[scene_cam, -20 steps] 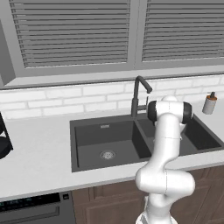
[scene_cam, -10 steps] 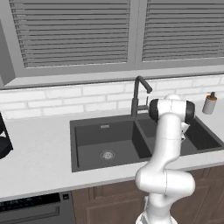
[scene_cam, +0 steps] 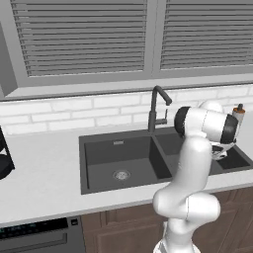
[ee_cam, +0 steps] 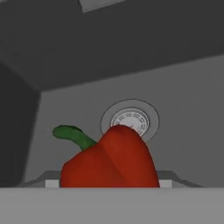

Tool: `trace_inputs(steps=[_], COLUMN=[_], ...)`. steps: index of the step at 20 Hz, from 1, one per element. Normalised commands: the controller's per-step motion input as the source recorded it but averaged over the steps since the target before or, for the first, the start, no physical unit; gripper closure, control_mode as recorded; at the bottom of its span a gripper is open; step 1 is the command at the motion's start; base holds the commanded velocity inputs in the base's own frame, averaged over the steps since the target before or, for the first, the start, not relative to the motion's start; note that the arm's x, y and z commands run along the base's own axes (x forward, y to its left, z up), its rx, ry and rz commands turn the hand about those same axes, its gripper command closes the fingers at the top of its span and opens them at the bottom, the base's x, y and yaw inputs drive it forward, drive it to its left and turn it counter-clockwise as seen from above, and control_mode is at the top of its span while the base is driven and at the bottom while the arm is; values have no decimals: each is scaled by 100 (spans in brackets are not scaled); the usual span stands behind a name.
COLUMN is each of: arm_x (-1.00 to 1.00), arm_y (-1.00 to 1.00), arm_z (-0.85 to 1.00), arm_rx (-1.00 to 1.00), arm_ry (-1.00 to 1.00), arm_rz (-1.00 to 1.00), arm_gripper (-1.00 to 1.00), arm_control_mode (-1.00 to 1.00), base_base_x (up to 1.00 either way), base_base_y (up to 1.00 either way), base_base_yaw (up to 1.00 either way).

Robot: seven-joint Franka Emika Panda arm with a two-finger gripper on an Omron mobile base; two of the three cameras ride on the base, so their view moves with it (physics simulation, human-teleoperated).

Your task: Pick the bell pepper from the sink and place it in the bowl. Then pick the bowl and place it in the microwave. Then close the microwave door and press the start button.

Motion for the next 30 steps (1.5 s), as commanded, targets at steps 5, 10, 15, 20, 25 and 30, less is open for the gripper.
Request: trace_inputs(steps=[5,10,15,20,25,30], arm_x=[-43,-28,-27,-35,-38,-41], arm_y=[-34,-40,-46,-47,-58,-80], arm_z=[100,100,85,24,25,43], arm_rx=[0,0,0,0,1,7], arm_ry=[-2,2,8,0,0,1], arm_rz=[-19,-25,-31,-35,-39,-39], arm_gripper=[100,100,100,100,100,100], arm_control_mode=[-100,-100,-100,-100,-100,-100], base_base_x=[0,0,0,0,0,0], base_base_y=[0,0,0,0,0,0], base_base_yaw=[0,0,0,0,0,0])
